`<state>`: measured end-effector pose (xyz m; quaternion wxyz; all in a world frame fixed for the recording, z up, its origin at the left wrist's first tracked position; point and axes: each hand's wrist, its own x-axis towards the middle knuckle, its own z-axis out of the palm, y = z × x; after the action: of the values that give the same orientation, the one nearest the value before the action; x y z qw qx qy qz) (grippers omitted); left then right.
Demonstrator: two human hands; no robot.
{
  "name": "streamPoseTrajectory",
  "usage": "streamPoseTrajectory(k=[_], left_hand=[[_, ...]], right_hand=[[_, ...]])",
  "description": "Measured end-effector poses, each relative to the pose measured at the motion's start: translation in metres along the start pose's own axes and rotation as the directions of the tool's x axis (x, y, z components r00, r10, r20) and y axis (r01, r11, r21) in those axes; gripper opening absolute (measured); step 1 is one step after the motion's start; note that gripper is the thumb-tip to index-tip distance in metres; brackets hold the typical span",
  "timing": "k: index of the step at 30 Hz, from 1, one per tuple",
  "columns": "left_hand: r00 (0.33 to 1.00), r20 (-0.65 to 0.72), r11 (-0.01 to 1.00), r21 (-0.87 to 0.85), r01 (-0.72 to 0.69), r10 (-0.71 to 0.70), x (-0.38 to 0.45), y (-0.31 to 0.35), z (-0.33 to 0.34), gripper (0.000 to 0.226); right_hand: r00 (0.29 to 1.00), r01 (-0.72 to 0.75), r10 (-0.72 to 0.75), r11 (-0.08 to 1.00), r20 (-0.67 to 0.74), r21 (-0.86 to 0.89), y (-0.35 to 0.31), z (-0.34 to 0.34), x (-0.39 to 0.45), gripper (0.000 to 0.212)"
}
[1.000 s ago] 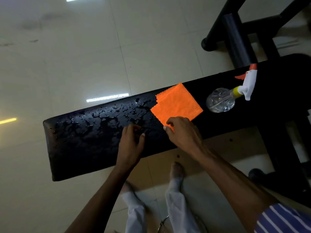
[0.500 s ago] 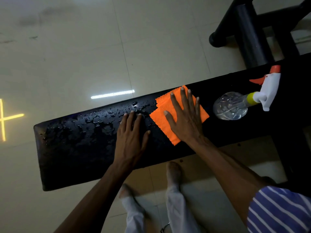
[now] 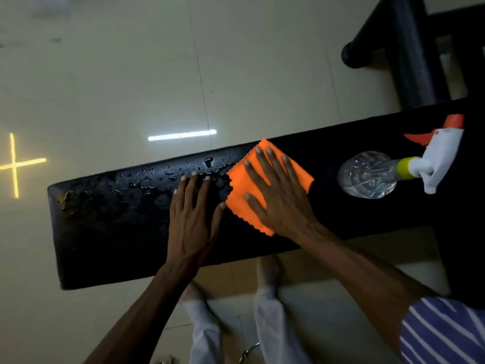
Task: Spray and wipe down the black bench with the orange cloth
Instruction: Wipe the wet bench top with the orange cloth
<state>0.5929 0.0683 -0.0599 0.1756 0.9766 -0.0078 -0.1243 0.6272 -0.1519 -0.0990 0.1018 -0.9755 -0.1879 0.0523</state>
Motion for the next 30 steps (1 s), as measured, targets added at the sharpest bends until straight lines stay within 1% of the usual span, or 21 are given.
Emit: streamPoseTrajectory(k=[1,3,5,7,8,9,11,13,14,15,16,17,19,20,21,22,24,25,27,28,30], left_hand=[[1.000,0.003,1.000,0.001,0.017,-0.017,0.000,-0.003,-0.003,0.063],[1.000,-0.004,0.999,0.011,0.030,-0.030,0.000,-0.012,-0.006,0.064],[1.000,-0.017,0.999,0.027,0.021,-0.021,0.000,-0.023,-0.005,0.065],[1.000,-0.028,0.999,0.036,0.008,-0.007,-0.003,-0.033,-0.002,0.063],[0.999,-0.032,0.999,0.038,0.004,-0.003,-0.004,-0.036,-0.001,0.063],[1.000,-0.030,0.999,0.038,0.000,0.001,-0.006,-0.040,0.000,0.063],[1.000,-0.025,1.000,0.029,-0.011,0.011,-0.009,-0.044,-0.001,0.064],[0.999,-0.036,1.000,0.015,-0.007,0.008,-0.013,-0.050,-0.002,0.064],[0.999,-0.041,1.000,0.014,-0.006,0.007,-0.016,-0.053,-0.004,0.064],[0.999,-0.046,1.000,0.017,-0.008,0.009,-0.019,-0.057,-0.005,0.064],[0.999,-0.053,1.000,0.023,-0.013,0.014,-0.021,-0.062,-0.006,0.064],[0.998,-0.059,0.999,0.031,-0.016,0.018,-0.023,-0.067,-0.006,0.064],[0.998,-0.056,0.999,0.047,-0.017,0.020,-0.027,-0.079,-0.007,0.064],[0.999,-0.052,0.999,0.052,-0.014,0.017,-0.029,-0.084,-0.007,0.064],[0.999,-0.049,0.998,0.064,-0.014,0.017,-0.031,-0.089,-0.006,0.064],[0.999,-0.042,0.997,0.079,-0.021,0.024,-0.032,-0.093,-0.006,0.065],[0.999,-0.029,0.996,0.076,-0.041,0.043,-0.034,-0.098,-0.008,0.066],[0.998,-0.031,0.997,0.061,-0.044,0.046,-0.035,-0.100,-0.009,0.066],[0.998,-0.045,0.999,0.036,-0.034,0.036,-0.036,-0.103,-0.012,0.066],[0.998,-0.055,0.999,0.028,-0.024,0.025,-0.037,-0.107,-0.013,0.066],[0.998,-0.068,1.000,0.022,-0.007,0.009,-0.038,-0.114,-0.015,0.066]], right_hand=[[0.999,0.044,-0.044,0.999,0.020,-0.024,0.011,-0.003,0.001,0.070],[1.000,0.022,-0.022,0.999,0.009,-0.045,0.026,-0.006,0.016,0.068],[0.992,-0.119,0.118,0.993,-0.045,-0.023,0.025,-0.006,0.039,0.065],[0.949,-0.300,0.300,0.954,-0.097,0.019,0.001,-0.002,0.053,0.063],[0.930,-0.346,0.348,0.937,-0.114,0.044,-0.015,0.001,0.055,0.063],[0.933,-0.339,0.344,0.939,-0.111,0.060,-0.030,0.004,0.052,0.063],[0.979,-0.191,0.193,0.981,-0.057,0.035,-0.047,0.009,0.030,0.066],[1.000,-0.004,0.004,1.000,0.007,-0.006,-0.038,0.006,0.012,0.066],[0.998,0.056,-0.055,0.998,0.034,-0.038,-0.027,0.002,0.012,0.065],[0.997,0.064,-0.061,0.995,0.045,-0.071,-0.016,-0.002,0.017,0.064],[0.999,0.009,-0.006,0.996,0.035,-0.088,-0.009,-0.005,0.026,0.062],[0.996,-0.094,0.094,0.993,0.003,-0.077,-0.007,-0.007,0.038,0.061],[0.936,-0.348,0.348,0.937,-0.046,0.003,-0.027,-0.006,0.062,0.061],[0.899,-0.434,0.435,0.900,-0.053,0.036,-0.045,-0.003,0.071,0.062],[0.883,-0.464,0.467,0.884,-0.054,0.055,-0.066,0.002,0.074,0.063],[0.896,-0.439,0.442,0.896,-0.050,0.065,-0.087,0.007,0.073,0.063],[0.965,-0.261,0.261,0.965,-0.004,0.039,-0.113,0.012,0.053,0.064],[0.987,-0.159,0.158,0.987,0.028,0.010,-0.114,0.013,0.041,0.064],[0.996,0.007,-0.003,0.999,0.085,-0.038,-0.097,0.009,0.024,0.065],[0.993,0.054,-0.047,0.997,0.105,-0.058,-0.084,0.005,0.023,0.065],[0.992,0.051,-0.040,0.995,0.122,-0.090,-0.064,-0.002,0.035,0.065]])
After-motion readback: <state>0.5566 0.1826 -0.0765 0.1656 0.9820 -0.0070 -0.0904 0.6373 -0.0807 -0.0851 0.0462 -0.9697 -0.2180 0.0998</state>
